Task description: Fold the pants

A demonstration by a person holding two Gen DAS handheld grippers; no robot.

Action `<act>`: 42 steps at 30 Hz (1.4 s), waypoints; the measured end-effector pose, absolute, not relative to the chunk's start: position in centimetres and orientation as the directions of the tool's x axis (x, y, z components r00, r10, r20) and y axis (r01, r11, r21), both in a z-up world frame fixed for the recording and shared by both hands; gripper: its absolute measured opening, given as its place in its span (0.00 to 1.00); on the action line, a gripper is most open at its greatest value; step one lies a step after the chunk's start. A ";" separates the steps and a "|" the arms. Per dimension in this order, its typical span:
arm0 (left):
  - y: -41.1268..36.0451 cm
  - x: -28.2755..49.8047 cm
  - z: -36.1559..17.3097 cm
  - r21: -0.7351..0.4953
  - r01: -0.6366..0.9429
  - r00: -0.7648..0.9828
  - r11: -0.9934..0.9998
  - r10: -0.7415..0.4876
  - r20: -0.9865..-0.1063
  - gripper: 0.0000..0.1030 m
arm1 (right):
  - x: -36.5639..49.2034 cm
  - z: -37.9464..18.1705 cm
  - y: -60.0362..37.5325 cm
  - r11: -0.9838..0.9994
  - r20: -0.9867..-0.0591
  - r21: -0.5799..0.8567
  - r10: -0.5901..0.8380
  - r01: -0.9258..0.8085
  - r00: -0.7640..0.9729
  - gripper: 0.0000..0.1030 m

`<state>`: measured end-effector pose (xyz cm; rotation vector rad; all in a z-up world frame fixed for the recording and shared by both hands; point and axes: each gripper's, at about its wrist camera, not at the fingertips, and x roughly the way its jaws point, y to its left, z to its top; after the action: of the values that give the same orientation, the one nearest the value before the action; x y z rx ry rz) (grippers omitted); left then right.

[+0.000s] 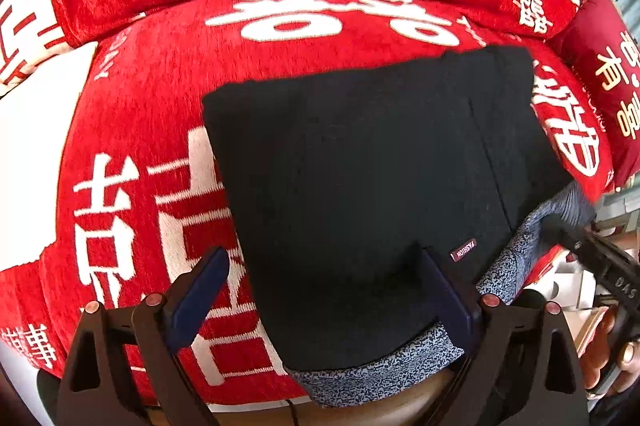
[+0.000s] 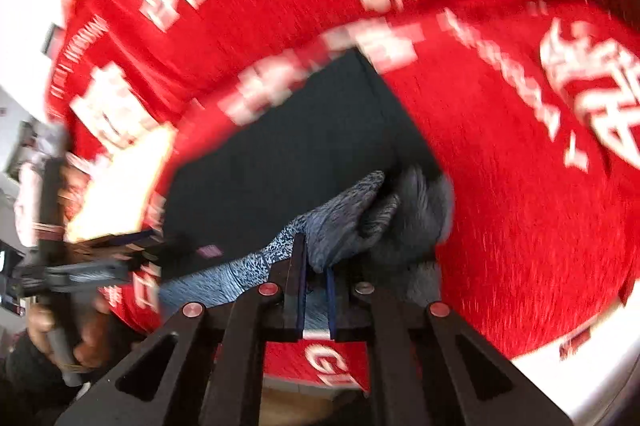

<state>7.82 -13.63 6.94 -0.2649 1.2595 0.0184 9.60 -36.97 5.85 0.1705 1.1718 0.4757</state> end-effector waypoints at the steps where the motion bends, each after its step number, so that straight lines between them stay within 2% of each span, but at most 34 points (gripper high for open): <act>1: -13.6 7.7 6.9 -0.193 -0.160 0.313 0.968 -0.135 -0.940 0.93 | 9.4 6.0 -37.1 0.886 -0.840 0.377 0.450 -0.271 0.303 0.12; 2: -13.5 7.5 7.0 -0.196 -0.160 0.318 0.967 -0.138 -0.938 0.93 | 9.1 6.4 -37.5 0.879 -0.830 0.387 0.464 -0.279 0.310 0.17; 4: -13.3 7.5 7.2 -0.199 -0.161 0.323 0.967 -0.139 -0.936 0.93 | 8.7 8.1 -38.7 0.872 -0.797 0.401 0.483 -0.281 0.363 0.42; 5: -13.3 7.5 7.2 -0.198 -0.164 0.326 0.966 -0.136 -0.936 0.93 | 8.6 9.0 -39.7 0.875 -0.776 0.397 0.481 -0.275 0.407 0.70; 6: -13.2 7.6 7.2 -0.197 -0.167 0.327 0.966 -0.134 -0.935 0.93 | 8.7 10.0 -40.7 0.885 -0.752 0.383 0.465 -0.263 0.467 0.90; 7: -13.0 7.7 7.1 -0.200 -0.172 0.326 0.965 -0.136 -0.935 0.93 | 9.0 10.6 -41.6 0.898 -0.734 0.366 0.441 -0.247 0.516 0.93; 9: -12.9 7.8 6.7 -0.216 -0.182 0.325 0.959 -0.148 -0.934 0.93 | 10.3 10.6 -42.2 0.894 -0.732 0.377 0.448 -0.242 0.514 0.94; 13: -12.7 7.8 6.4 -0.228 -0.184 0.324 0.956 -0.160 -0.932 0.93 | 13.1 7.5 -40.7 0.893 -0.804 0.392 0.449 -0.219 0.391 0.91; 14: -12.7 7.8 6.5 -0.228 -0.183 0.324 0.956 -0.161 -0.932 0.93 | 13.3 6.7 -39.4 0.884 -0.816 0.391 0.462 -0.258 0.348 0.73; 15: -12.6 7.8 6.6 -0.226 -0.183 0.325 0.957 -0.158 -0.933 0.93 | 13.3 6.2 -38.2 0.892 -0.844 0.355 0.434 -0.279 0.316 0.33; 17: -12.1 7.7 7.0 -0.204 -0.187 0.331 0.961 -0.133 -0.934 0.93 | 12.5 6.9 -37.1 0.908 -0.854 0.301 0.393 -0.291 0.342 0.25; 18: -11.8 7.6 7.3 -0.200 -0.189 0.339 0.961 -0.127 -0.932 0.93 | 11.6 8.0 -36.6 0.895 -0.835 0.318 0.420 -0.312 0.356 0.21; 21: -11.0 7.9 7.7 -0.208 -0.205 0.360 0.956 -0.124 -0.925 0.93 | 9.9 9.6 -37.1 0.861 -0.789 0.413 0.501 -0.296 0.357 0.20; 24: -10.7 8.6 6.9 -0.237 -0.218 0.343 0.947 -0.153 -0.927 0.93 | 10.9 5.9 -39.4 0.880 -0.834 0.457 0.475 -0.131 0.282 0.21; 26: -11.0 8.9 6.5 -0.221 -0.209 0.332 0.953 -0.143 -0.932 0.93 | 11.1 4.6 -40.5 0.858 -0.816 0.506 0.510 -0.090 0.271 0.24; 28: -11.1 8.8 6.7 -0.201 -0.207 0.339 0.957 -0.123 -0.933 0.93 | 11.1 5.8 -40.5 0.857 -0.813 0.506 0.511 -0.095 0.279 0.33; 30: -10.9 8.7 7.4 -0.211 -0.218 0.362 0.953 -0.121 -0.924 0.93 | 10.9 8.2 -40.3 0.910 -0.840 0.398 0.412 -0.114 0.353 0.47; 31: -10.8 8.7 7.9 -0.218 -0.224 0.382 0.950 -0.120 -0.916 0.93 | 10.7 9.5 -40.0 0.922 -0.825 0.360 0.386 -0.143 0.413 0.50; 33: -10.8 9.1 8.6 -0.205 -0.225 0.404 0.952 -0.100 -0.909 0.93 | 10.5 12.4 -39.1 0.925 -0.766 0.309 0.380 -0.222 0.518 0.74; 34: -10.9 9.4 8.8 -0.185 -0.232 0.407 0.955 -0.078 -0.910 0.93 | 10.7 13.4 -38.3 0.917 -0.742 0.300 0.397 -0.263 0.539 0.78; 39: -10.2 12.1 7.7 -0.131 -0.360 0.363 0.924 0.009 -0.932 0.93 | 14.2 14.1 -31.1 0.815 -0.712 0.313 0.541 -0.487 0.447 0.79; 42: -8.5 12.4 6.4 -0.170 -0.450 0.347 0.876 -0.003 -0.938 0.93 | 17.2 11.8 -29.2 0.823 -0.764 0.248 0.490 -0.510 0.419 0.79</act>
<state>12.41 -8.51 6.41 -0.4404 1.1898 0.3022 17.17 -29.17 11.79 -0.0233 0.9499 0.6271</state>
